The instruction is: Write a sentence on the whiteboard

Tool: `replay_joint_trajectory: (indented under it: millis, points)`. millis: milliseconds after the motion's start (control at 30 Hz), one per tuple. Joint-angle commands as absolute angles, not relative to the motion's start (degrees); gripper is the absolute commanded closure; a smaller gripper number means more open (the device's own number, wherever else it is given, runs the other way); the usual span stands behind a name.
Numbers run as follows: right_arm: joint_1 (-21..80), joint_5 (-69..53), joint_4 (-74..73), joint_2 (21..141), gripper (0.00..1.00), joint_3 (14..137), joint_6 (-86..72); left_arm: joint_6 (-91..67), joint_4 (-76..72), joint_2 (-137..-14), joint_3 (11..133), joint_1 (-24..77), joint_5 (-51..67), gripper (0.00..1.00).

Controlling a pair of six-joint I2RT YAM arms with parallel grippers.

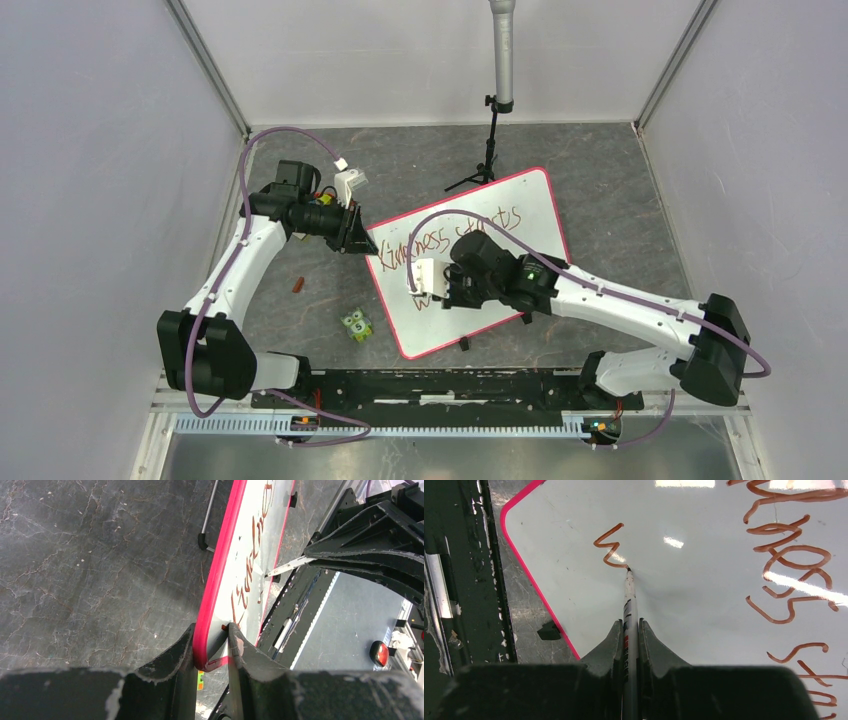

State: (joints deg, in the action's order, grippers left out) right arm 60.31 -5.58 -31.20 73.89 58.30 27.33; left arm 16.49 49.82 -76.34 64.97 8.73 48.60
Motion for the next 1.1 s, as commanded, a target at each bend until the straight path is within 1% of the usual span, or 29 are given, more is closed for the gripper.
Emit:
replay_joint_trajectory:
  millis: [0,567,733,900,1067]
  points:
    - [59.8,-5.7,-32.1,70.6,1.00,59.5,28.3,17.1,48.0,-76.4,64.5,9.3,46.3,0.98]
    - [59.8,-5.4,-29.5,73.4,1.00,58.6,27.9,17.1,48.0,-76.3,64.5,9.3,45.9,0.98]
    - [59.6,-3.4,-30.4,73.4,1.00,58.5,28.4,17.1,48.0,-76.3,64.4,9.3,45.9,0.98]
    - [57.0,-3.2,-32.4,72.0,1.00,57.7,29.3,17.2,48.0,-76.6,64.6,9.3,46.0,0.97]
    - [56.3,-3.9,-32.9,71.4,1.00,56.8,29.5,17.2,48.0,-76.9,64.7,9.3,46.0,0.98]
